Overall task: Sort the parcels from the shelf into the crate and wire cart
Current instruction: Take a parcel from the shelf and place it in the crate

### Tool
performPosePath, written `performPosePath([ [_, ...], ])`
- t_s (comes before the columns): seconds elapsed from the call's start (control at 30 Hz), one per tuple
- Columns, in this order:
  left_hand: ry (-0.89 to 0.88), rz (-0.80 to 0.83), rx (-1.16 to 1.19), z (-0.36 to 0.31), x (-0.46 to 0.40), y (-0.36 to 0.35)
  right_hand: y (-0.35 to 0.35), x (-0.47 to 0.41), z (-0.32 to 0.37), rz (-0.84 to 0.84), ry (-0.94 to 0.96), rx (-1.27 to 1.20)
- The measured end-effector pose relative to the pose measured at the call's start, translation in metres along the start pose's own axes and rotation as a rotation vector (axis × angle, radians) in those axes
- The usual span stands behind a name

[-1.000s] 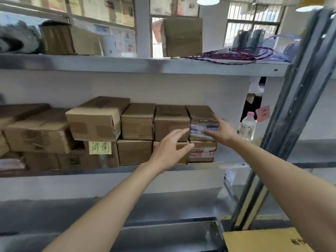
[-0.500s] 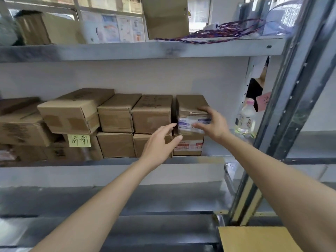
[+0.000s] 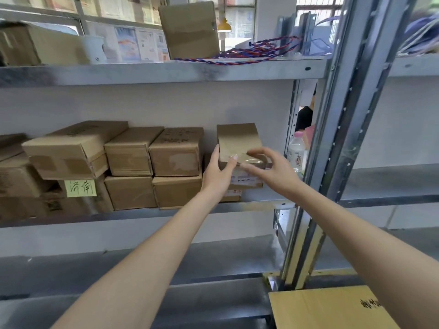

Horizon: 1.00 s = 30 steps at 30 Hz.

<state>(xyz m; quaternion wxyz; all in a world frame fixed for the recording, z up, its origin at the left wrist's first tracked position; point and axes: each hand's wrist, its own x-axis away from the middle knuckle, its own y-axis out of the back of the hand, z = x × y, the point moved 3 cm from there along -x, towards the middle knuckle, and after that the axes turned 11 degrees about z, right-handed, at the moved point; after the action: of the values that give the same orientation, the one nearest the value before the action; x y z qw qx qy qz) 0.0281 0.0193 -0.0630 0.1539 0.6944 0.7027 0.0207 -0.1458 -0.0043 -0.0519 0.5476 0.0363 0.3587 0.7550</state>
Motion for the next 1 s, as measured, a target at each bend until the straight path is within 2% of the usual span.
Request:
performPosePath([
  [0.13, -0.061, -0.009, 0.050, -0.008, 0.009, -0.001, 0.008, 0.006, 0.007, -0.094, 0.016, -0.099],
  [0.5, -0.172, -0.057, 0.179, -0.031, 0.060, 0.031, -0.009, 0.039, 0.055, -0.081, 0.022, -0.100],
  [0.6, -0.183, -0.050, 0.220, -0.033, 0.084, 0.059, -0.025, 0.046, 0.082, -0.054, 0.051, -0.096],
  [0.7, -0.090, -0.083, 0.283, -0.031, 0.111, 0.091, -0.053, 0.047, 0.117, -0.018, 0.055, -0.027],
  [0.8, -0.054, -0.156, 0.198, -0.022, 0.133, 0.131, -0.086, 0.042, 0.153, -0.012, 0.049, 0.118],
  [0.9, -0.094, -0.195, 0.173, -0.027, 0.171, 0.175, -0.127, 0.044, 0.196, 0.027, 0.060, 0.032],
  [1.0, -0.152, -0.250, 0.260, -0.030, 0.204, 0.225, -0.168, 0.045, 0.242, 0.098, 0.081, -0.107],
])
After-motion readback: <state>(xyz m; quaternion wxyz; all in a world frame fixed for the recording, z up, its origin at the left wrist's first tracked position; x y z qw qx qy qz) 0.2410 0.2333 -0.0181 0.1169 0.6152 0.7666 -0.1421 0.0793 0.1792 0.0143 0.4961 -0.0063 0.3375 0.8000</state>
